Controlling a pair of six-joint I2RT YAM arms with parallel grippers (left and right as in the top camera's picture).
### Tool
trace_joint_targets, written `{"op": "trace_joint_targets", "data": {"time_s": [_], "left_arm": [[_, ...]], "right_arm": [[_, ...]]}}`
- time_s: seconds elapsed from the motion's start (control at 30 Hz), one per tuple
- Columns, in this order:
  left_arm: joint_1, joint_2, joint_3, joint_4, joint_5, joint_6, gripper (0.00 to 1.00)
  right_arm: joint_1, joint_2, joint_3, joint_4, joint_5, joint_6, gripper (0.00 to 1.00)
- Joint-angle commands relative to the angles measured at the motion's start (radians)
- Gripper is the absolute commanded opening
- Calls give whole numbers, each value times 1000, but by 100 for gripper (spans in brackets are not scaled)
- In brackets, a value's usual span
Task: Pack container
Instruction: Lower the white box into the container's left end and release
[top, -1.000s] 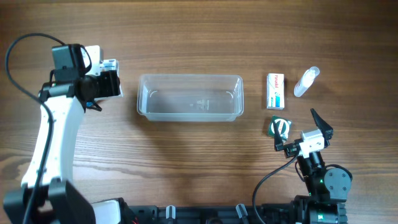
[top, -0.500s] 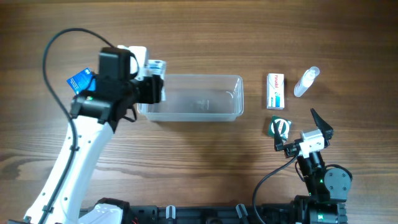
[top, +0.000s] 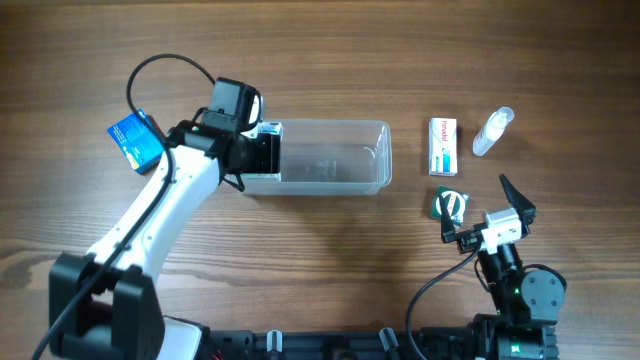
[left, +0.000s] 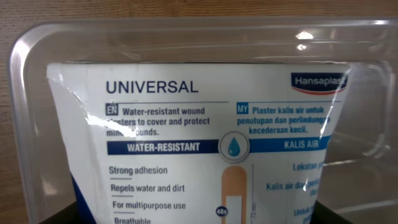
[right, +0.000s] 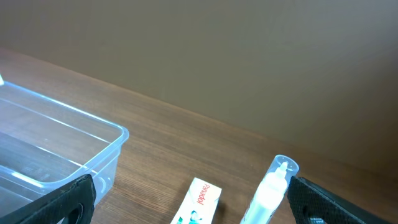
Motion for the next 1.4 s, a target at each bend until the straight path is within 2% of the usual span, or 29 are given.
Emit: {"op": "trace_joint_targets", "data": {"time_s": [0.0,0.37,0.5,0.57,0.73,0.77,0.83,0.87,0.9,0.97,1.0,1.03,1.17,1.27,1.37], "left_arm": [[-5,41,17,26,-66,-16,73],[-5,97,17,47,-73,-16,73],[-5,97,17,36,-73,-16,80],[-5,97,17,35,-72,-15,87],[-5,97,17,35,-72,-16,89],[-5,97,17,35,-72,-15,88],[-5,97,17,37,-72,-16,75],[-5,97,17,36,-71,-16,66],[-5,97,17,36,-64,-16,55],[-5,97,17,36,-32,-16,20],[-5,97,17,36,-11,-16,8],[-5,97,17,36,4,-16,4],[-23,97,17,44,44,-21,4],[-45,97,17,47,40,-122,4],[-90,110,17,84,23,-148,4]], "right_arm": [[-4,-3,-1,6,-17,-10,100],[-4,-3,-1,6,-17,-9,100],[-4,-3,-1,6,-17,-10,100],[-4,-3,-1,6,-17,-10,100],[-4,-3,-1,6,-17,-10,100],[-4,-3,-1,6,-17,-9,100],[-4,-3,-1,6,-17,-10,100],[-4,-3,-1,6,-17,-10,100],[-4,-3,-1,6,-17,-10,100],[-4,-3,-1,6,-17,-10,100],[-4,-3,-1,6,-17,-10,100],[-4,-3,-1,6,-17,-10,100],[-4,-3,-1,6,-17,-10,100],[-4,-3,-1,6,-17,-10,100],[-4,-3,-1,6,-17,-9,100]]}}
